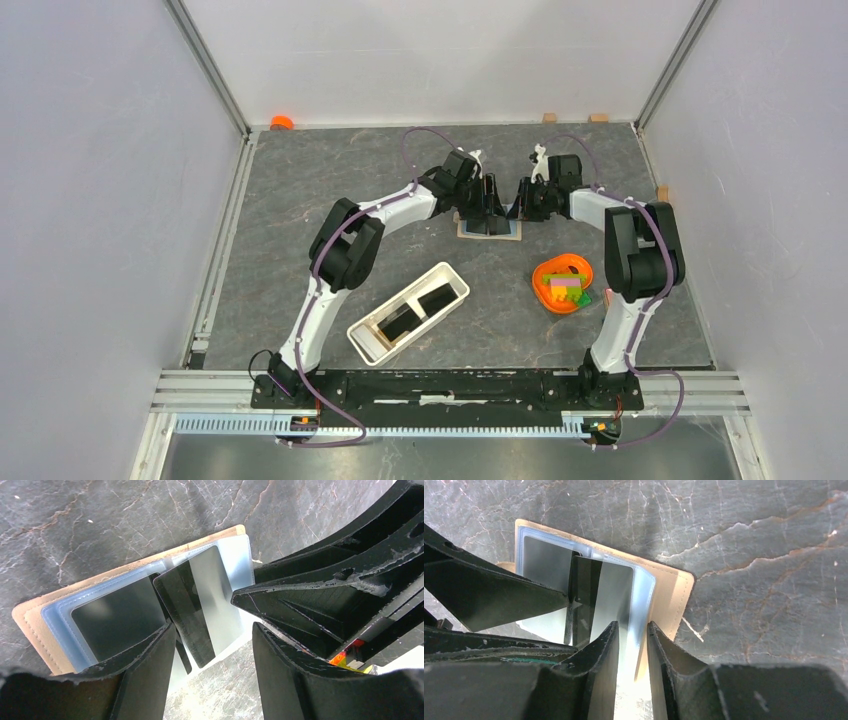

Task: Put the credit cards into the card holder
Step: Insert the credit card into the card holder.

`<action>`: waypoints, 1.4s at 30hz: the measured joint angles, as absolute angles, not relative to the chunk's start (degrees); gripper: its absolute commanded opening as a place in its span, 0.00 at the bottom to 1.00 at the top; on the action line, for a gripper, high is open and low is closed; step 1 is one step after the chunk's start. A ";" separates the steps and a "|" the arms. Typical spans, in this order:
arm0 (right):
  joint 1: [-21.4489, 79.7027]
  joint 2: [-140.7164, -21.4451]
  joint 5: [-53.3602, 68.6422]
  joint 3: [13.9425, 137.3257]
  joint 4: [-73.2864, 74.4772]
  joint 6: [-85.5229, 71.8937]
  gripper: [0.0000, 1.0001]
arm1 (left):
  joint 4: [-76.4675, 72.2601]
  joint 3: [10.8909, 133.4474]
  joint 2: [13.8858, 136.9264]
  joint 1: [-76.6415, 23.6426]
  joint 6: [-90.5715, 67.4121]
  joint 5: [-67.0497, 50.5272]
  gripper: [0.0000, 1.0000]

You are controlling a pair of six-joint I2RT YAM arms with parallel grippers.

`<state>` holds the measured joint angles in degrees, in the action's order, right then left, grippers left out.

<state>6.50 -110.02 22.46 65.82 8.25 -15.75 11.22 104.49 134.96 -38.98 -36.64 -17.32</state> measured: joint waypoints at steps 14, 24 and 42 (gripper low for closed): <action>5.41 -112.31 23.53 68.82 7.77 -16.21 0.13 | 11.73 104.88 134.96 -38.96 -37.52 -15.29 0.66; 5.13 -112.81 23.55 68.90 7.79 -16.45 0.00 | 12.29 107.77 136.94 -38.70 -37.52 -15.70 0.66; 4.62 -112.95 23.86 68.88 7.49 -16.43 0.00 | 5.08 108.38 139.79 -38.39 -40.86 -20.73 0.66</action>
